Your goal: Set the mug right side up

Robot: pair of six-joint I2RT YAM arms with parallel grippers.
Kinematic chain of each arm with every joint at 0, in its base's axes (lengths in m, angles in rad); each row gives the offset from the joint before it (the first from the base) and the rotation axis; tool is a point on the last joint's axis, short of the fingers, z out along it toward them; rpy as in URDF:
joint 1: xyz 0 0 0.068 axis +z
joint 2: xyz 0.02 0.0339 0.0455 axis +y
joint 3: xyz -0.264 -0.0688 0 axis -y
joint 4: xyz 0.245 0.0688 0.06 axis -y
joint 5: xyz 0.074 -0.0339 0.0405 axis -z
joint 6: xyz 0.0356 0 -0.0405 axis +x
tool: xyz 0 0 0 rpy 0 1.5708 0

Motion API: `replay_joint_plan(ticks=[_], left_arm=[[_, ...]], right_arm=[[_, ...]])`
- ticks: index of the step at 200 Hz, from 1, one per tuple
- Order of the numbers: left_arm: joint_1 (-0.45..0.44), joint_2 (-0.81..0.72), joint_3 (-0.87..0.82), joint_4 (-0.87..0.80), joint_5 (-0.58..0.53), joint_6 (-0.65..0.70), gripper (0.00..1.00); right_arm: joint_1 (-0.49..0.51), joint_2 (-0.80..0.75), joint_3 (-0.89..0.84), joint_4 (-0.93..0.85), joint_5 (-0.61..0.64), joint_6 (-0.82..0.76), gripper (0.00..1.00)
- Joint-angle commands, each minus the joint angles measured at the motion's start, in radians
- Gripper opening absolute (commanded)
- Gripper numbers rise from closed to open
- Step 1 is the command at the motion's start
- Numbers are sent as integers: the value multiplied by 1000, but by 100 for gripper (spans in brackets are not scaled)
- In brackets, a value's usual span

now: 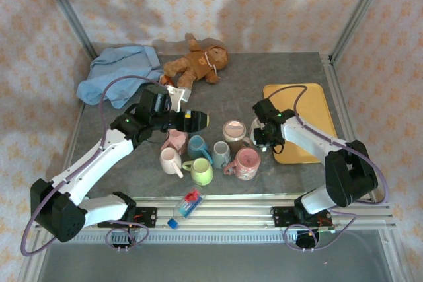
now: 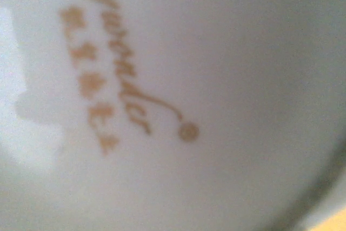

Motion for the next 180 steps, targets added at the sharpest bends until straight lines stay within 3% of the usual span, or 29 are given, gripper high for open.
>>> replay_joint_plan(ticks=[1,45,119,180], left_arm=[[-9,10,31,48,-1,-50,90],[-9,-3,18,142,3,-141,86],[-9,35,79,262,-5,-449,80],[-9,68,3,613,-18,-804,70]], right_arm=[[5,-77,73,-9,-2,23,0],[5,-121,176,-41,-20,39,0],[5,-159,421,-21,-114,102,0],[-4,-149,555,183,-274,275,0]])
